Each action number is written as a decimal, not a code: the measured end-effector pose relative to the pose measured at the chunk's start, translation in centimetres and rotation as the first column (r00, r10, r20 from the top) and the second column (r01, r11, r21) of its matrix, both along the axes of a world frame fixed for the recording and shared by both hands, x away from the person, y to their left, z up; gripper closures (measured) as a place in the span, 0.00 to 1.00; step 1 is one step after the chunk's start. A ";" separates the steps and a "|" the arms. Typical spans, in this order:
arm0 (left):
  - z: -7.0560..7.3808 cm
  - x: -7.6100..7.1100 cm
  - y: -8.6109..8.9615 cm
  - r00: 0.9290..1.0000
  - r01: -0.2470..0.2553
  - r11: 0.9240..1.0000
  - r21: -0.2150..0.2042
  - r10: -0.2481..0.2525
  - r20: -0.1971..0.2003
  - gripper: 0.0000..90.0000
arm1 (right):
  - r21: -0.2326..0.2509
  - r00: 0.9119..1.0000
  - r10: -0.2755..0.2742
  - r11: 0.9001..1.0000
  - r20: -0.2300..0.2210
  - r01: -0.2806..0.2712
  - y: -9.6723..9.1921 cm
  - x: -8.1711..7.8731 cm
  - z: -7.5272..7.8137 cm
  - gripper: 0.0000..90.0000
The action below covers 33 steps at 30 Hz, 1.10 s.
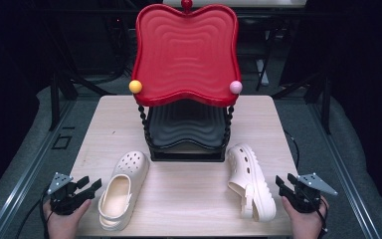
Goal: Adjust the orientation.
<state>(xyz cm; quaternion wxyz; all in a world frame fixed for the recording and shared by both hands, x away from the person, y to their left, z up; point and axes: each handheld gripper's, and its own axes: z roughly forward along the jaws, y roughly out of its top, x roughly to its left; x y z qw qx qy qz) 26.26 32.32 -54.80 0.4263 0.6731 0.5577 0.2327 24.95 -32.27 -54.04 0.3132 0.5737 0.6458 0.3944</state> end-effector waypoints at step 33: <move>2.9 -1.1 -2.8 0.986 0.161 0.986 0.046 -0.162 0.035 0.65 | -0.012 1.000 -0.020 1.000 0.008 0.020 0.3 -0.4 0.3 0.65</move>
